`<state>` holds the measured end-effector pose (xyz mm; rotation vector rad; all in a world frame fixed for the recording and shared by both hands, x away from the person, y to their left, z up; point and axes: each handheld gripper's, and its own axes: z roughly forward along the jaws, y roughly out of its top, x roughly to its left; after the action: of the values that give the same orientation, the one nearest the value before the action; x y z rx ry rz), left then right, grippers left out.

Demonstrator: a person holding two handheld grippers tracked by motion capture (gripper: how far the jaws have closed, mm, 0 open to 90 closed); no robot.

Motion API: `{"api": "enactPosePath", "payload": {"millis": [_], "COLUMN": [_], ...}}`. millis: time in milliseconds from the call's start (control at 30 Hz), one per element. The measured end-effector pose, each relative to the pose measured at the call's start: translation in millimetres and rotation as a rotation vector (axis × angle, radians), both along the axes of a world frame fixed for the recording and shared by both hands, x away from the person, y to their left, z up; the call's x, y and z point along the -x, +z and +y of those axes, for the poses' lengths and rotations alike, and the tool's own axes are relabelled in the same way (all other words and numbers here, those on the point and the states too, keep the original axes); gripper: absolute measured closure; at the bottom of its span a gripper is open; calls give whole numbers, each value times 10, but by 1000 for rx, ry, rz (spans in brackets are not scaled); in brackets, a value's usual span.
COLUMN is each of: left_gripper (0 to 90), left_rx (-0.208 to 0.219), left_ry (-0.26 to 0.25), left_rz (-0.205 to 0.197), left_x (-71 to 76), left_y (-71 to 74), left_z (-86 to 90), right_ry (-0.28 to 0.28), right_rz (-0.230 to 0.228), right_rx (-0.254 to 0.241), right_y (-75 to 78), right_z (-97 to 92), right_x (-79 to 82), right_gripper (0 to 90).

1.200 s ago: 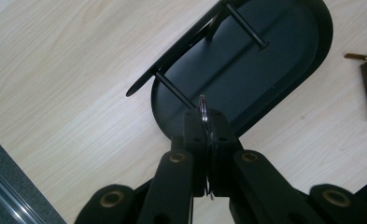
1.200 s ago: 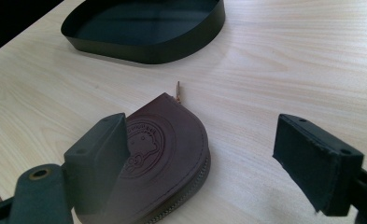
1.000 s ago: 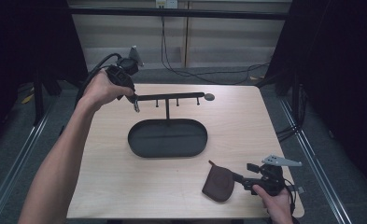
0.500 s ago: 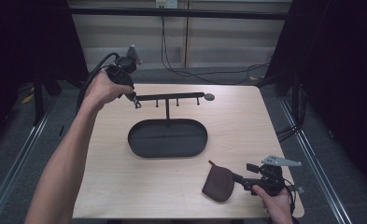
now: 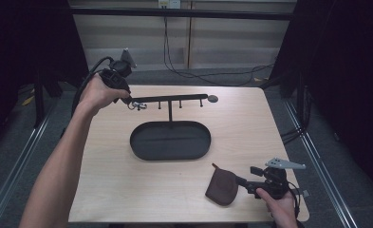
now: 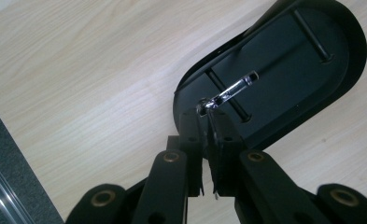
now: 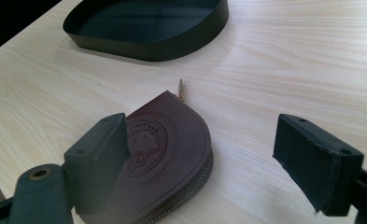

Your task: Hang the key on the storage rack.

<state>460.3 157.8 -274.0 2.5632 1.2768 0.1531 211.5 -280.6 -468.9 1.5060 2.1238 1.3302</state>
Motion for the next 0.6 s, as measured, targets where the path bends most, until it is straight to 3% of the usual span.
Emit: {"api": "enactPosePath", "payload": {"millis": [67, 500, 600], "left_gripper": [812, 786, 778], "left_rx": [4, 20, 47], "left_ry": [7, -23, -25], "left_rz": [-6, -2, 7], "left_x": [9, 111, 142], "left_y": [-3, -108, -118], "left_z": [15, 147, 194], "right_ry": [1, 0, -1], "right_rz": [-2, -1, 7], "right_rx": [2, 3, 0], "right_y": [-1, -2, -4], "right_z": [0, 1, 1], "right_x": [0, -6, -19], "right_gripper": [178, 177, 177]}}
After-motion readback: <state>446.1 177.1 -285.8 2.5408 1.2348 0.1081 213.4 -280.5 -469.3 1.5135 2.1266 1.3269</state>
